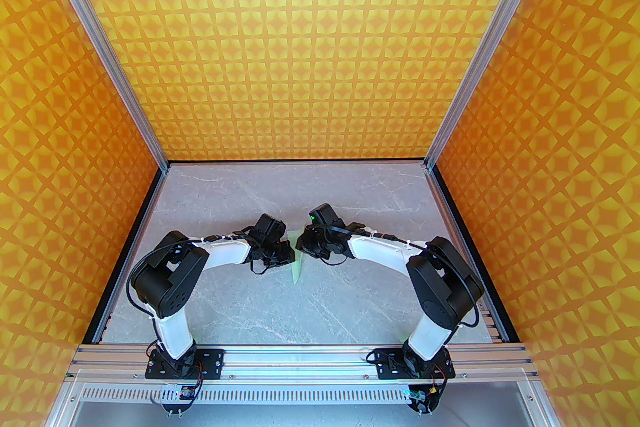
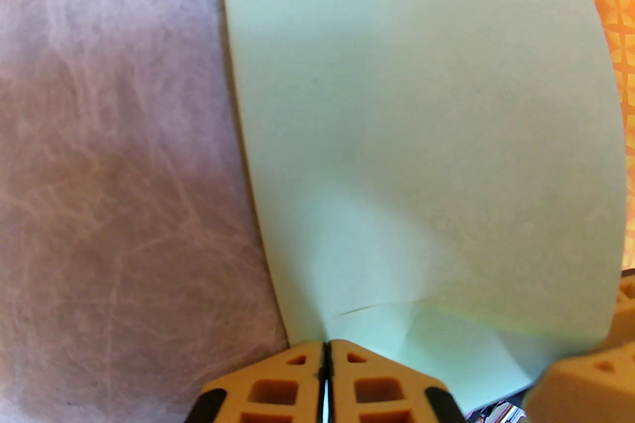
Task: Fold a paper plane with a square sheet of paper (fold left side to right side)
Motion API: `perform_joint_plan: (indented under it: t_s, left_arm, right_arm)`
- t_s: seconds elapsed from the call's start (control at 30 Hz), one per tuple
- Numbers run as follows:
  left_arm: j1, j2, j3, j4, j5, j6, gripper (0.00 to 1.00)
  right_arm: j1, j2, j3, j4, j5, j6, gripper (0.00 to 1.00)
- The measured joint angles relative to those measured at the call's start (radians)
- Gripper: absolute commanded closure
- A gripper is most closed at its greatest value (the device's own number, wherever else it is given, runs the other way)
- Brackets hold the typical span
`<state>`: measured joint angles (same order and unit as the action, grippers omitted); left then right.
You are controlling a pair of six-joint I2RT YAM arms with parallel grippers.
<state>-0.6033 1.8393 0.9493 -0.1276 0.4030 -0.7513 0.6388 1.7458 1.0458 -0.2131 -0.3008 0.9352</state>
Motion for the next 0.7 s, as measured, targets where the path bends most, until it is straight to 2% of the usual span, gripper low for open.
perform_joint_plan:
  t_s: [0.4,0.7]
  left_arm:
    - [-0.004,0.0,0.001,-0.002,0.0,0.0,0.88]
    - [-0.003,-0.025,-0.01,-0.015,-0.002,-0.004,0.82]
  right_arm:
    - [-0.005,0.074,0.003,0.068,-0.029,0.022,0.79]
    - [-0.006,0.093,0.01,0.068,-0.02,0.022,0.81]
